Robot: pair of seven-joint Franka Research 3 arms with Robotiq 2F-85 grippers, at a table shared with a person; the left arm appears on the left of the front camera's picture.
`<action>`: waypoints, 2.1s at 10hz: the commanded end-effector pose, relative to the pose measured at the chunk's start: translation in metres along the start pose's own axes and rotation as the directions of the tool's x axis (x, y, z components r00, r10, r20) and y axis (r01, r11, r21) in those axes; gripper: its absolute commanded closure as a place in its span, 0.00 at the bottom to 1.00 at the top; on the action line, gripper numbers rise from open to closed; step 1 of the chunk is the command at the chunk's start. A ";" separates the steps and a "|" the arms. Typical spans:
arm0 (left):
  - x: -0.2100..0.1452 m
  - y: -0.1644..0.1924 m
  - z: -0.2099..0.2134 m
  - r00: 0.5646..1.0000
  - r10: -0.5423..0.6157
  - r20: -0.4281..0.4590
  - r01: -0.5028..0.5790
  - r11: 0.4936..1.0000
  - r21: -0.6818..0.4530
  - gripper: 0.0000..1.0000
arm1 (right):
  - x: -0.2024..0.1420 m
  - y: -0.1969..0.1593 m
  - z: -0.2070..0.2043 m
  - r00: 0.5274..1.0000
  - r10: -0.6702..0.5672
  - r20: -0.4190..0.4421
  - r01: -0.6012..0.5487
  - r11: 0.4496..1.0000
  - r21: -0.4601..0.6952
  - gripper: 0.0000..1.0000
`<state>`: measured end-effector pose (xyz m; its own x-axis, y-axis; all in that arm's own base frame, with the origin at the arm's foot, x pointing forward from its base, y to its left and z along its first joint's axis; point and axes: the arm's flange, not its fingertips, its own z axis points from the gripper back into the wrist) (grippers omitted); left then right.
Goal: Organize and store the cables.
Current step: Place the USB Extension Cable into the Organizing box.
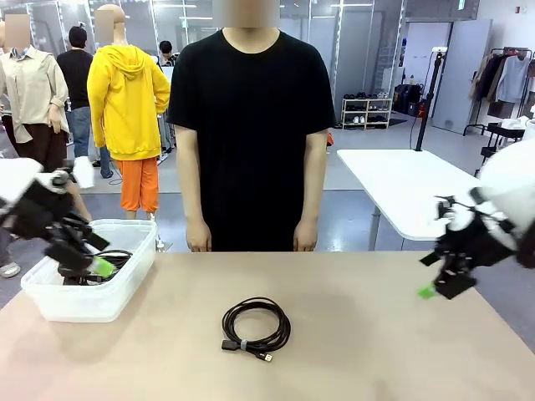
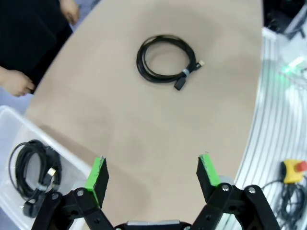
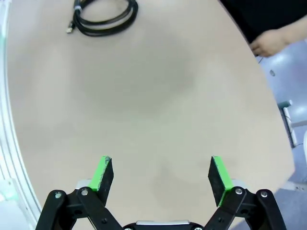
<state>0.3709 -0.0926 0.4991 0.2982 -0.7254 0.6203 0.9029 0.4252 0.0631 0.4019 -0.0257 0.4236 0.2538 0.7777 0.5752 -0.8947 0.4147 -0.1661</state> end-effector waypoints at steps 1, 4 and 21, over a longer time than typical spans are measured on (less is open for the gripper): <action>0.034 -0.008 -0.040 0.987 0.145 -0.074 -0.139 0.987 0.078 0.07 | -0.042 -0.006 0.022 0.997 0.050 0.065 -0.049 0.999 -0.012 0.00; 0.086 -0.046 -0.083 0.936 0.264 -0.232 -0.243 0.963 0.116 0.07 | -0.096 -0.017 0.054 0.986 0.106 0.132 -0.093 0.990 -0.105 0.00; 0.141 -0.096 -0.183 0.903 0.242 -0.355 -0.206 0.969 0.137 0.07 | -0.133 -0.018 0.073 0.979 0.068 0.192 -0.038 0.987 -0.156 0.00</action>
<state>0.3731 -0.3214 0.4407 0.5966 -0.7399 0.3107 0.7739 0.6330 0.0214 0.3548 -0.1703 0.4109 0.1328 0.7030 0.6987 -0.8367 0.4574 -0.3011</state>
